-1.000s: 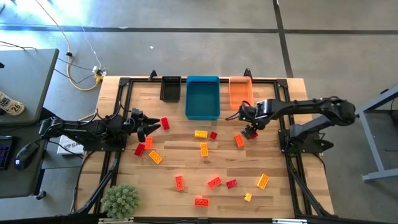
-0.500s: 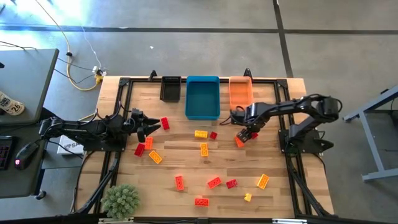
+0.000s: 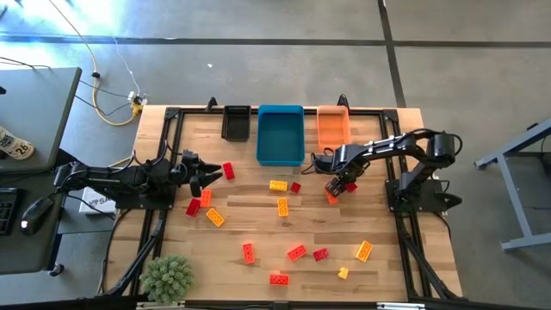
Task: Sort & place blocks by color
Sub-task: Put the red game piece into the orange bin
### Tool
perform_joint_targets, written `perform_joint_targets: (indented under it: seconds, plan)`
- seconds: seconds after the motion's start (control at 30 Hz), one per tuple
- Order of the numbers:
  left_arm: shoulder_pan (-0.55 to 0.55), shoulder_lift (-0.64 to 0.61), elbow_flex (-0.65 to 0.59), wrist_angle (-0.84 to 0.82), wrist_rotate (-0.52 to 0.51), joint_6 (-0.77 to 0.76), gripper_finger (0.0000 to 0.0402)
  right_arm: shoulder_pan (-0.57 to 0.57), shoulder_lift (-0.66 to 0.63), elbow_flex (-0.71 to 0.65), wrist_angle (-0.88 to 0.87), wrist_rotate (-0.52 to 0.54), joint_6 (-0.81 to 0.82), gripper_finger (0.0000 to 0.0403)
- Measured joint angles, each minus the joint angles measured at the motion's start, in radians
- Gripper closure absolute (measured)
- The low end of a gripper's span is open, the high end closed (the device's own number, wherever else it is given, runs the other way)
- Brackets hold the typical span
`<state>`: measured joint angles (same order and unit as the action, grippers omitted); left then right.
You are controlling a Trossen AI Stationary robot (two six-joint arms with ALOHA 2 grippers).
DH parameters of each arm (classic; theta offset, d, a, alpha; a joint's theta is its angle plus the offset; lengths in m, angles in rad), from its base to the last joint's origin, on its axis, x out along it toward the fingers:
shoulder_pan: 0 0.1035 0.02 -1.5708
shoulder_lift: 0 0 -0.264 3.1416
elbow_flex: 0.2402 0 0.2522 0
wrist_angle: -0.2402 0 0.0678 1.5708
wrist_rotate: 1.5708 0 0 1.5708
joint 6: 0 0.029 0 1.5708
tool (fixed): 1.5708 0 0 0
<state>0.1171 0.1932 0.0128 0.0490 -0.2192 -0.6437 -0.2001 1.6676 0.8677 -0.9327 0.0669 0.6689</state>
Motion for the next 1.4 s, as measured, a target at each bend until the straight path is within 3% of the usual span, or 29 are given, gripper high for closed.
perform_joint_targets:
  seconds: [0.37,0.73,1.03,1.4]
  plan:
    - [0.0,0.0,0.0,-0.008,0.0,0.0,0.0194,-0.047,0.002,-0.001,0.011,-0.081,0.004,0.0291]
    - [0.0,0.0,0.0,-0.008,0.0,0.053,0.0194,-0.056,-0.003,0.081,0.002,-0.093,0.011,0.0291]
    - [0.0,0.0,0.0,-0.007,0.0,0.103,0.0194,-0.079,-0.003,0.282,-0.002,0.038,0.03,0.0291]
    - [0.0,0.0,0.0,-0.007,0.0,0.256,0.0194,-0.229,-0.004,0.482,-0.004,0.218,0.004,0.0291]
